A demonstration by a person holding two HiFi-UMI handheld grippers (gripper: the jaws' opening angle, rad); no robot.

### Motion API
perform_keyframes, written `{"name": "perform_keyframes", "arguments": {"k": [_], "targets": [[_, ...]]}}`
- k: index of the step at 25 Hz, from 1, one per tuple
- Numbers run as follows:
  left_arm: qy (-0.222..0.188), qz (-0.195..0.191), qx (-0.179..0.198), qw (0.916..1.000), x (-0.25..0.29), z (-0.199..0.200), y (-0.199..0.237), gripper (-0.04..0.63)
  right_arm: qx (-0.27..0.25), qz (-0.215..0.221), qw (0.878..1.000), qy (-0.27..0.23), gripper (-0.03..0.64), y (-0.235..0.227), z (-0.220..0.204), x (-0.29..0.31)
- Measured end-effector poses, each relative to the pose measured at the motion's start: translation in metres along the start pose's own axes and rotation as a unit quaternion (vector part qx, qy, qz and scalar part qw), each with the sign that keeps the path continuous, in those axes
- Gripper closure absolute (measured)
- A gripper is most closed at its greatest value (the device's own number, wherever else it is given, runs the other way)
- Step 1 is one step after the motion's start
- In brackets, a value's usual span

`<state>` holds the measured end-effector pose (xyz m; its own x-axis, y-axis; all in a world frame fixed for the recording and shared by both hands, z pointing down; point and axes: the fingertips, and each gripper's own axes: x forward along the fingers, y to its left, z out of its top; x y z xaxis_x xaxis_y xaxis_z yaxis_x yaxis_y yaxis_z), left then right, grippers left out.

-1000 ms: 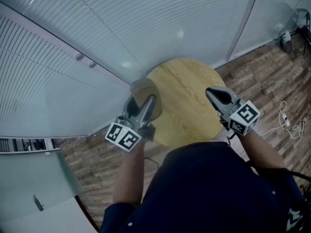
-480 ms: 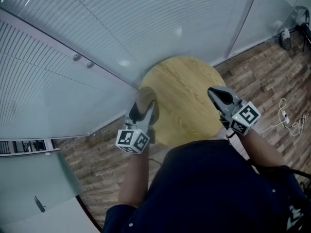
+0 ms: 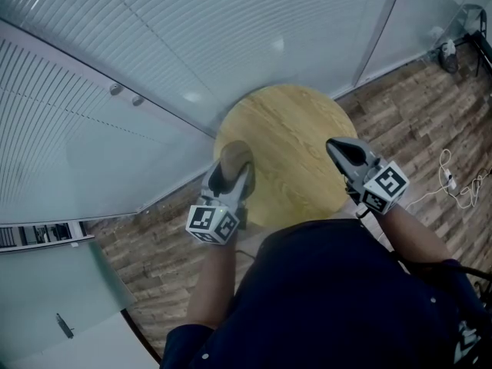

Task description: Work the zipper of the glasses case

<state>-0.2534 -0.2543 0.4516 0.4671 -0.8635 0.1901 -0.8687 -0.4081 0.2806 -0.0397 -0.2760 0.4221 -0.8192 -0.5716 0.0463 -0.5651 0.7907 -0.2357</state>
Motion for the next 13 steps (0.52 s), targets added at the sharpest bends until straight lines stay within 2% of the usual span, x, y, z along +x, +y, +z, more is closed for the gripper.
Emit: {"name": "perform_keyframes", "arguments": {"k": [2, 6, 13], "targets": [[0.006, -0.007, 0.004, 1.0, 0.0017, -0.0044, -0.0026, 0.296, -0.004, -0.002, 1.0, 0.006, 0.609, 0.0012, -0.0069, -0.0007], [0.014, -0.02, 0.01, 0.9997, 0.0016, -0.0023, -0.007, 0.296, 0.021, -0.009, 1.0, -0.005, 0.609, 0.0043, -0.0024, 0.0005], [0.017, -0.029, 0.009, 0.9994, 0.0044, -0.0026, -0.003, 0.296, 0.006, -0.015, 1.0, 0.003, 0.609, 0.0034, -0.0097, 0.0008]]}}
